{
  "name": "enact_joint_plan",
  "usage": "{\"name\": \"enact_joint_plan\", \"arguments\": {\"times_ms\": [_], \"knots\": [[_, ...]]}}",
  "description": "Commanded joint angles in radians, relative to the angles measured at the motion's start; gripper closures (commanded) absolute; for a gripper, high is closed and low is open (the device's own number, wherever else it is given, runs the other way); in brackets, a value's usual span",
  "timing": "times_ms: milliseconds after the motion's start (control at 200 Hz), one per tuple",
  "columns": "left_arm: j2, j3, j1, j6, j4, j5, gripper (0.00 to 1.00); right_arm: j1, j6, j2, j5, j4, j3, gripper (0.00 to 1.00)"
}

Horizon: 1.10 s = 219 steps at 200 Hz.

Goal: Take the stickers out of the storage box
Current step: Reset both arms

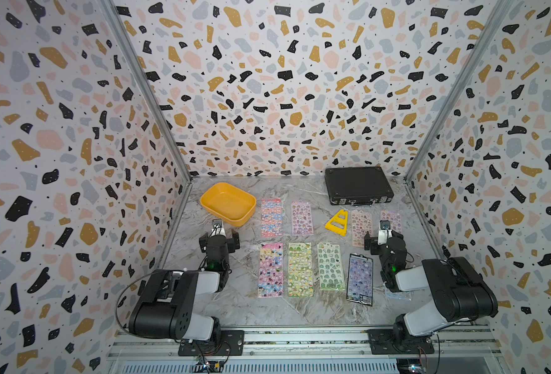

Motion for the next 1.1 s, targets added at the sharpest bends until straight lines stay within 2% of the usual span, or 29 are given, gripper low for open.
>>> {"name": "enact_joint_plan", "arguments": {"times_ms": [0,155,1091], "knots": [[-0.004,0.018,0.015,-0.021,-0.026,0.025,0.01,-0.028,0.029,-0.026,-0.045,-0.174,0.053,0.01],[-0.006,0.012,0.015,-0.019,-0.014,0.027,0.01,-0.06,0.045,-0.02,-0.099,-0.184,0.064,0.01],[-0.005,0.007,0.012,-0.015,-0.004,0.024,0.01,-0.059,0.043,-0.028,-0.098,-0.168,0.05,0.01]]}}
